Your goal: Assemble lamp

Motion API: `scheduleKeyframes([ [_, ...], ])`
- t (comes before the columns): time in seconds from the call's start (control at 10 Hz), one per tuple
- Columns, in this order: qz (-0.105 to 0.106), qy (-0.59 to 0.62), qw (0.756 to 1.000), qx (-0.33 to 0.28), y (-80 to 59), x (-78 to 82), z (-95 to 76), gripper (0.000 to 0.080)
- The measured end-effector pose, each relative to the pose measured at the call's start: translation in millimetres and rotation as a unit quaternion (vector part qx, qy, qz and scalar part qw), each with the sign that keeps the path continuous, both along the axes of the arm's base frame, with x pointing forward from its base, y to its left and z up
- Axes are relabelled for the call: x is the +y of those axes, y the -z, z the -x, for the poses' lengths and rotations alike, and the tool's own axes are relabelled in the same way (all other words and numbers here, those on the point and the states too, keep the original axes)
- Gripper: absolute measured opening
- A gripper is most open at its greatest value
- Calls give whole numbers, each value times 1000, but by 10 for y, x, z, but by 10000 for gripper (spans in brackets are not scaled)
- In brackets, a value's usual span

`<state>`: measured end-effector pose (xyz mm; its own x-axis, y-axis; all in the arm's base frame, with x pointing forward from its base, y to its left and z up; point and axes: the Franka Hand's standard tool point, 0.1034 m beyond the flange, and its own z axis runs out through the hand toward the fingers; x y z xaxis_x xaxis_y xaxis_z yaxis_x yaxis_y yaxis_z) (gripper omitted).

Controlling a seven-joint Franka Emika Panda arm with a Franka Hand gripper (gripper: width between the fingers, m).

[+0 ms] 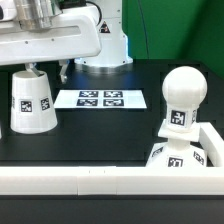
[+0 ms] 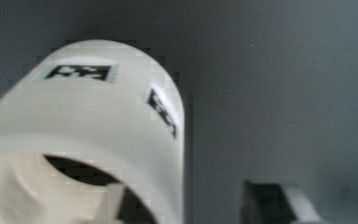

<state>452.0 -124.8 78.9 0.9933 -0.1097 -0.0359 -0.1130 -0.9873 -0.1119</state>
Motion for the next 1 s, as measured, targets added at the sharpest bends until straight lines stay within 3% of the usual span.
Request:
scheduleKeyframes([
  [0.1,0,0,1000,0,1,0,0,104],
  [0.2,0,0,1000,-1,-7,1,-6,45],
  [0.8,0,15,1000,1,-11,49,-17,45],
  [1.0,-9,42,999,6,-133,535,-136,45],
])
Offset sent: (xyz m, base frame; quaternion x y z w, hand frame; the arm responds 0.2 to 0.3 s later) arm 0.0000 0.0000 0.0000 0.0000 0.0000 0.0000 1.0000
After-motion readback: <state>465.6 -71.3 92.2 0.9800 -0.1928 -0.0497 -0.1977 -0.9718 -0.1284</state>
